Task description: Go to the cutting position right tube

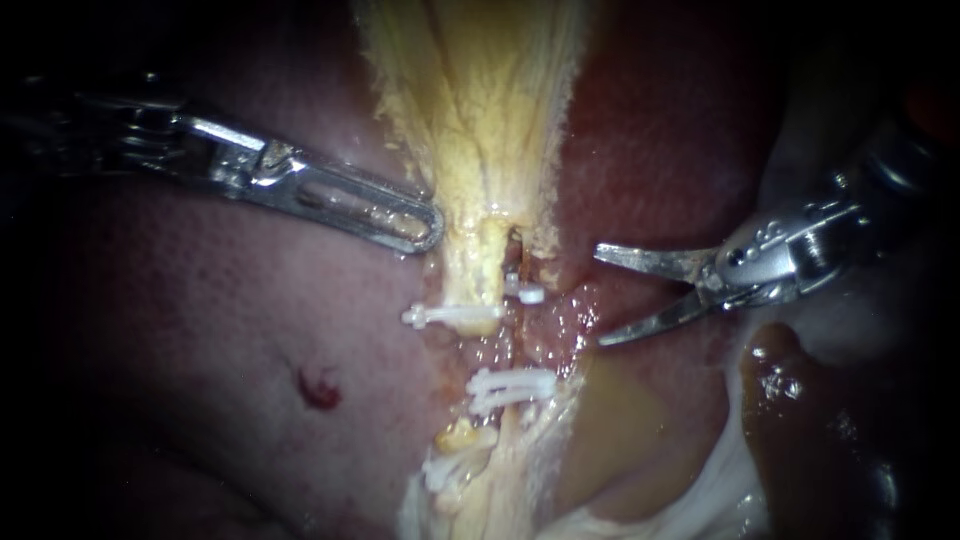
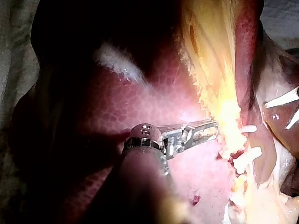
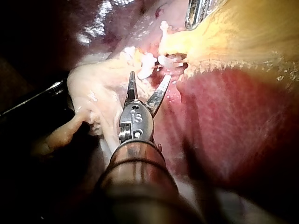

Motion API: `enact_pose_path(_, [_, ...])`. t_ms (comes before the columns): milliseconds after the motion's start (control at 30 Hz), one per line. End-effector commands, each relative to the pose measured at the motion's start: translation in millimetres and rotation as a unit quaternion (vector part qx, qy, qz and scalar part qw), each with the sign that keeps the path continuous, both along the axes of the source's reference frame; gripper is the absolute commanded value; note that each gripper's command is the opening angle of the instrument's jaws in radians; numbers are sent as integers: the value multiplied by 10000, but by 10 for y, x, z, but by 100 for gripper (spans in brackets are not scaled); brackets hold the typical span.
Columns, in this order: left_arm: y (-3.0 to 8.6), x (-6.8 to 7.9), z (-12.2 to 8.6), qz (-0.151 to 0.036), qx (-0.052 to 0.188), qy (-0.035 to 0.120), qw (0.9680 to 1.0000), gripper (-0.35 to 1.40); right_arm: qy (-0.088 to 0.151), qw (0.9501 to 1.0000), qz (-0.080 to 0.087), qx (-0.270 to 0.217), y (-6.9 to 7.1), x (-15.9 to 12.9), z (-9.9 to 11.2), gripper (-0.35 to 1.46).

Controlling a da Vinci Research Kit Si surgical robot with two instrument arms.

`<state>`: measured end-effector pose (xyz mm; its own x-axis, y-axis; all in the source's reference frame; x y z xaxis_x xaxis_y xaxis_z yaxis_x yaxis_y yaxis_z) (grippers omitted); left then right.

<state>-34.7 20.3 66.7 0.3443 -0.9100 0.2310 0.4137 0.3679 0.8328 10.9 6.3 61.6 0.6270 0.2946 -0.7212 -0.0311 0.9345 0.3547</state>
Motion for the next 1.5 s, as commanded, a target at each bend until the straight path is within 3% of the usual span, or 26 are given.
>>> enact_pose_path(33, [1,3,-3,8,8,-9,10000,-35,2,10000,-4,1,0,0,0,144])
enact_pose_path(133, [6,13,-11,30,31,-30,10000,-35,2,10000,-4,1,0,0,0,144])
enact_pose_path(467, [28,66,-55,-220,-57,98,9997,-35,28,10000,-11,17,0,2,0,144])
enact_pose_path(633, [28,64,-55,-251,-60,82,9996,-35,89,9999,-87,71,-4,5,4,144])
enact_pose_path(767, [28,63,-57,-255,-58,84,9996,-35,181,9996,-171,162,-16,9,16,144])
enact_pose_path(1133, [25,61,-62,-270,-57,92,9996,-35,143,9950,-130,977,-44,25,75,144])
enact_pose_path(1300, [25,61,-62,-270,-57,93,9996,-35,135,9922,-183,1228,-49,35,96,144])
enact_pose_path(1500, [25,60,-61,-273,-57,94,9996,-35,216,9888,-201,1462,-46,55,110,144])
